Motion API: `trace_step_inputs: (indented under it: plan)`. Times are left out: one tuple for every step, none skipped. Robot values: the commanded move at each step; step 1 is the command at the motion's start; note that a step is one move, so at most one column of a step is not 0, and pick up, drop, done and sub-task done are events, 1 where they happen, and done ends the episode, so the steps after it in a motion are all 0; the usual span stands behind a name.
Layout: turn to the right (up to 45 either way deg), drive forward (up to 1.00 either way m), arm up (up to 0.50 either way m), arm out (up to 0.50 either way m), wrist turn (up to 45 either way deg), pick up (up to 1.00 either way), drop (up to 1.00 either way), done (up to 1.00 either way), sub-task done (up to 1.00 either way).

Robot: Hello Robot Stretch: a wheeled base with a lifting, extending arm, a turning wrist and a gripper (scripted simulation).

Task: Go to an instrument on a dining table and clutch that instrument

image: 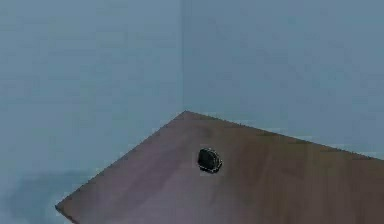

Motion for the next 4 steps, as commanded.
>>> trace_step_inputs:
  plan:
    - [-45.0,0.00,0.00,0.00,0.0,0.00,0.00,0.00,0.00]
    - [-33.0,0.00,0.00,0.00,0.0,0.00,0.00,0.00,0.00]
    - [0.0,0.00,0.50,0.00,0.0,0.00,0.00,0.00,0.00]
    - [0.0,0.00,0.38,0.00,0.0,0.00,0.00,0.00,0.00]
